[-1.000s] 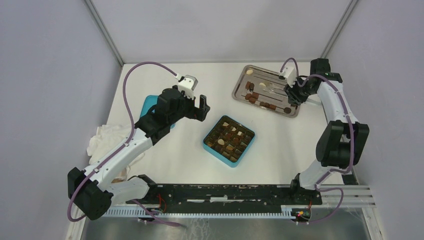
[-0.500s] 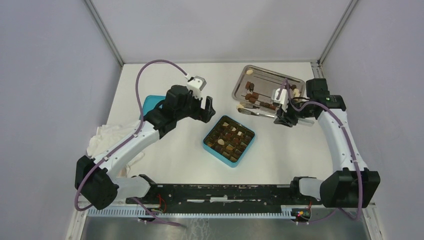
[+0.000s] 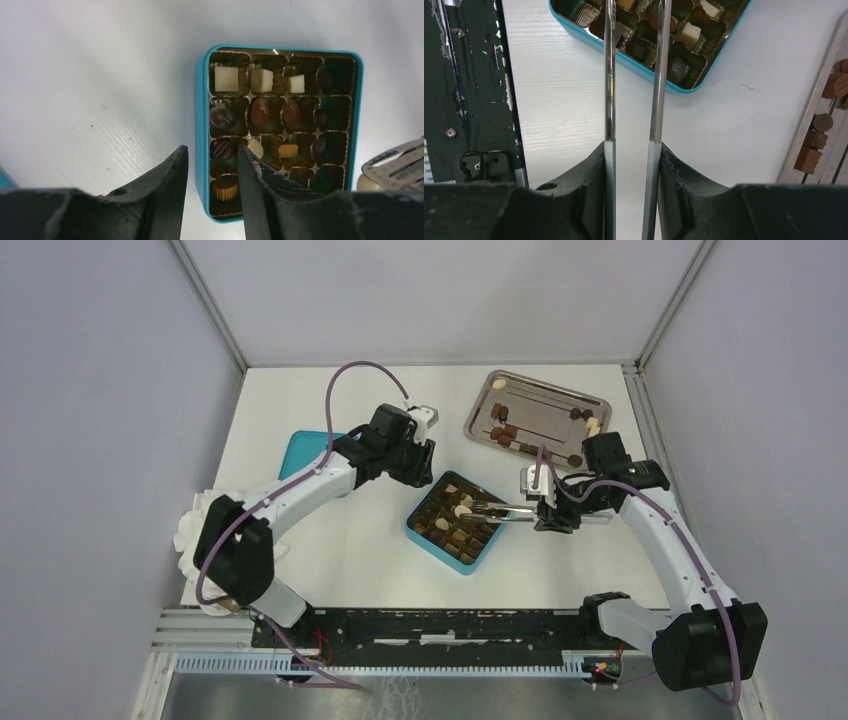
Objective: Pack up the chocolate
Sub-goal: Pick up the fake chocolate from the plate, then place the fake chocolate in the packing box.
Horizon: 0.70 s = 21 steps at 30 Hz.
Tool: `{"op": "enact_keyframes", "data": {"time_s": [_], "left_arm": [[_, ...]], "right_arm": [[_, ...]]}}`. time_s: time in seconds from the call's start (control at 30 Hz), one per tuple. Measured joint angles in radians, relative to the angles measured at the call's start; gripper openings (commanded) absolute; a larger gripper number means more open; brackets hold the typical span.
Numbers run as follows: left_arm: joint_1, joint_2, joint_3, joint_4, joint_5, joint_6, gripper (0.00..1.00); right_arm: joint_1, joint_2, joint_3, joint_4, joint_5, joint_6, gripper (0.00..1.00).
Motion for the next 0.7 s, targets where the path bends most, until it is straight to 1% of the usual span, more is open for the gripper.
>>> {"op": "enact_keyframes", "data": {"time_s": [0.1,0.27,0.7], "left_arm": [[0.0,0.06,0.014,-0.028,0.013,0.0,0.45],[-0.008,0.118,0.017,-0.064,0.013,0.0,0.43],[-0.025,0.233,0.067,-0.093,0.016,0.0,0.41]], "right_arm": [[0.017,-0.008,-0.018,0.002,0.014,-0.002,0.0],[0.039,-0.013,-0.048,0.006,0.036,-0.004,0.0],[0.086,-0.013,-0.086,0.027,0.066,-0.004,0.0]]}}
